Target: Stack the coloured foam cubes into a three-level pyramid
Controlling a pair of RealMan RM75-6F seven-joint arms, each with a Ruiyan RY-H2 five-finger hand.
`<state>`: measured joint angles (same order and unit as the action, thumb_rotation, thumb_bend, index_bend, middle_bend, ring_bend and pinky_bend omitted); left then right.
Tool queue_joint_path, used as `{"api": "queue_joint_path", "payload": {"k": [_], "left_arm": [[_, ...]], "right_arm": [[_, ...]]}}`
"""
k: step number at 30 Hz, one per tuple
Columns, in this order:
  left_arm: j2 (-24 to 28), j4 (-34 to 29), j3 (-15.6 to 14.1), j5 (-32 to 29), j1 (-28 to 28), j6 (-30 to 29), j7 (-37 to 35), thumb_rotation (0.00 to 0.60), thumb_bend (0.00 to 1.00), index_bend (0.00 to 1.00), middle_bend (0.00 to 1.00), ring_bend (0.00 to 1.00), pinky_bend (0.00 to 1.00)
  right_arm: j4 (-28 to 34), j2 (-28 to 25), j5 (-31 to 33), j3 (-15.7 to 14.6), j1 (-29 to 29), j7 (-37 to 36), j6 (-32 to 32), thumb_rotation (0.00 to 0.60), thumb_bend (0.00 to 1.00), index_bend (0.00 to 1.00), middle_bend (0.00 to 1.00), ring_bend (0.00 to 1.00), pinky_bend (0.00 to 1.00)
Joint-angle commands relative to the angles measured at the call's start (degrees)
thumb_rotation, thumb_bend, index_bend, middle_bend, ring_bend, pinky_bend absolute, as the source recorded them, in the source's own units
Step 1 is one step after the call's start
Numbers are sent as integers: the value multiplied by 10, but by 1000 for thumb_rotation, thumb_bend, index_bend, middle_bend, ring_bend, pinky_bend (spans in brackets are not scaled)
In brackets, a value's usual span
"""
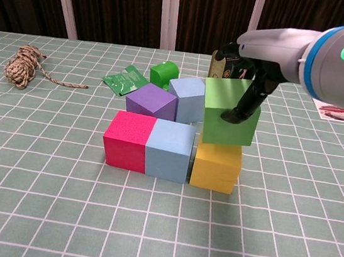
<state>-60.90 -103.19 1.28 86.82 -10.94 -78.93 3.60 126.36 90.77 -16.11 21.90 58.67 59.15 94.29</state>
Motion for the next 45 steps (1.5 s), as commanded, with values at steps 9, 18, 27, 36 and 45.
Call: {"api": "queue_joint_path", "payload": {"k": [9,18,27,36,45], "left_arm": [[0,1,-1,1,0,0,0,600,129,0,7,0,0],[0,1,0,1,0,0,-1,600,129,0,7,0,0],[0,1,0,1,0,0,-2,600,129,0,7,0,0],[0,2,0,-1,-1,1,-1,600,130,0,7,0,0],[0,4,1,-3,-1,2,-2,600,129,0,7,0,0]], "right_arm": [[-6,18,8,7,4,-6,13,600,347,0,445,217,0],[-9,32,12,19,7,-16,21,600,347,0,448,217,0],[-16,47,17,22,12,-17,22,600,347,0,448,217,0],[-34,66,18,34,17,-28,18,600,347,0,448,217,0],[-40,77,25,42,19,-31,20,600,347,0,448,217,0]]}}
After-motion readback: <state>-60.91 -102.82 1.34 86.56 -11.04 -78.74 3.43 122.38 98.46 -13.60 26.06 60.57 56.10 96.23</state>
